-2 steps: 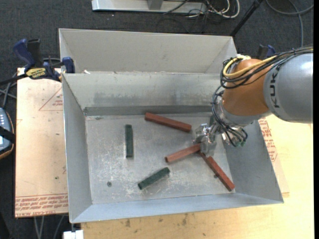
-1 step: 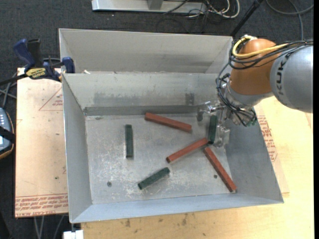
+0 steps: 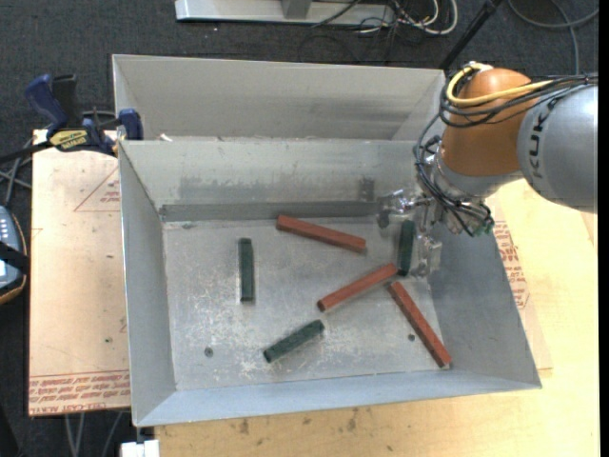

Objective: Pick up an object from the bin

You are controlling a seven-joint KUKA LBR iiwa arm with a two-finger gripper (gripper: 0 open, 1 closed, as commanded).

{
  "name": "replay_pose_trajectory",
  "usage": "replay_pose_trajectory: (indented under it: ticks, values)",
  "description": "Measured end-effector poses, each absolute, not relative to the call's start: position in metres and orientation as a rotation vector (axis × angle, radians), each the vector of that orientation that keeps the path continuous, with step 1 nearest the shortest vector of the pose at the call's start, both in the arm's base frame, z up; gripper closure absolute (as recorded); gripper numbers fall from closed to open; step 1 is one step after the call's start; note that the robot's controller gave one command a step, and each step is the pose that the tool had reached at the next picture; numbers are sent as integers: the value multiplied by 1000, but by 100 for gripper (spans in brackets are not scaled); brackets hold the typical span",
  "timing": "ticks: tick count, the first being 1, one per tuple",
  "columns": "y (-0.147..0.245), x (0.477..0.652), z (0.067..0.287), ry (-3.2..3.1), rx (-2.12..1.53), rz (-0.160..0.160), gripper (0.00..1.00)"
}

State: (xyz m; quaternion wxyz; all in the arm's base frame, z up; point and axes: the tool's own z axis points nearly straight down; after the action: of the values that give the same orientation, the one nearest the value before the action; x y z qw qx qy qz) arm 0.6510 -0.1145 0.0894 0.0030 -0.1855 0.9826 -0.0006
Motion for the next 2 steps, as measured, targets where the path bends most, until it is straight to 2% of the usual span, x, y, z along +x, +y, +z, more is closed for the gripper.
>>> replay_pose_trajectory:
  ticks: [1, 2]
  values:
    - [-115, 651, 85, 3095, -510, 1, 0]
    - [-44, 635, 71, 3107, -445, 3, 100]
